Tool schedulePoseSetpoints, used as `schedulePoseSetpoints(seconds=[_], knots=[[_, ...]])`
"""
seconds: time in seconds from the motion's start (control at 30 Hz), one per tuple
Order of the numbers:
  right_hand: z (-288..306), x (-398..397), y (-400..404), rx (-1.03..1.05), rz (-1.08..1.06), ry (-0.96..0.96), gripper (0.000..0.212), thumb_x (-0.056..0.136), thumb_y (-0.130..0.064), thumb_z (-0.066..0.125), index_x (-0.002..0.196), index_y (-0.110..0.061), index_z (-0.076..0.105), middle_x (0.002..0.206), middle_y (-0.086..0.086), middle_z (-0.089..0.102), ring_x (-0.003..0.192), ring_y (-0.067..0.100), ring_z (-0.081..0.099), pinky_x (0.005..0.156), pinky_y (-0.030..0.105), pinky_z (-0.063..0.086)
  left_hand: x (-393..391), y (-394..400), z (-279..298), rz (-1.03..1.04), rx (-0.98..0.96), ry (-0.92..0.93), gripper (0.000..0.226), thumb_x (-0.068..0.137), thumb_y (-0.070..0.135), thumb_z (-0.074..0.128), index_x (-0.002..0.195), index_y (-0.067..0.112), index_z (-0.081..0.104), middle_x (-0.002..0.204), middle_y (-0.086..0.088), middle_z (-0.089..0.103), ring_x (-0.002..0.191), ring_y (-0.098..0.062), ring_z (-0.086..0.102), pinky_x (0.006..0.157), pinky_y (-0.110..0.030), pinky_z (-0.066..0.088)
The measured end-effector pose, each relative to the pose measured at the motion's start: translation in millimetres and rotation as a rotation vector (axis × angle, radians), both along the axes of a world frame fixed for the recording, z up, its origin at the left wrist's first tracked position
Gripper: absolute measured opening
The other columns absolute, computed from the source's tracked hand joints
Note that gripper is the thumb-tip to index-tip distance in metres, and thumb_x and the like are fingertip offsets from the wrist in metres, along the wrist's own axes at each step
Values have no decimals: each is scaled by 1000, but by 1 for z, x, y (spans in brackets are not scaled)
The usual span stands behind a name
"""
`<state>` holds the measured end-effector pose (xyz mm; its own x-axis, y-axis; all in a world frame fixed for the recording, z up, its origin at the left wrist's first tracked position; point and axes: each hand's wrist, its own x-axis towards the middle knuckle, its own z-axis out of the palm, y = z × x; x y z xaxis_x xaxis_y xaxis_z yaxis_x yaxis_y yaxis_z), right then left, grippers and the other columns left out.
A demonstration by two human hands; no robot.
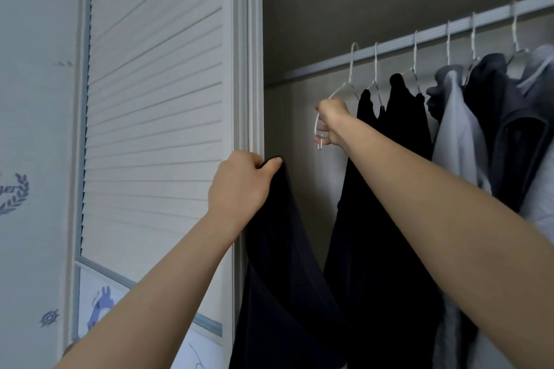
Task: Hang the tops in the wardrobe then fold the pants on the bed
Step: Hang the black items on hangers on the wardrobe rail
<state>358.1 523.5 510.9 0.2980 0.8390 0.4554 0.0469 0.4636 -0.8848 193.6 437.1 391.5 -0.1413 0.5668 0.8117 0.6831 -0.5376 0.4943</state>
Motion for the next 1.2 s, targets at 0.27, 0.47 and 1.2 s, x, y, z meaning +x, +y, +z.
schedulePoseSetpoints(seconds=[0.27, 0.47, 1.2], knots=[[-42, -15, -67, 158, 194, -118, 6, 100, -23, 41, 96, -26, 44, 90, 0, 57, 83, 19, 60, 64, 32, 49, 8, 1, -5, 113, -5, 42, 42, 89, 45, 57, 58, 16, 56, 58, 0, 55, 62, -22, 55, 54, -27, 34], [-111, 21, -164, 136, 323, -70, 14, 99, -22, 41, 92, -25, 53, 73, -3, 61, 65, 12, 60, 64, 32, 50, 18, -2, -10, 297, -87, 168, 26, 81, 42, 59, 71, 18, 63, 72, -4, 62, 72, -30, 60, 66, -32, 48], [-271, 174, -393, -108, 240, 29, 30, 103, -32, 39, 88, -14, 57, 50, -1, 23, 38, 12, 18, 41, 22, 36, 59, -68, -74, 24, -489, 174, 37, 90, 25, 56, 57, 10, 61, 66, -10, 59, 72, -29, 56, 60, -30, 39]])
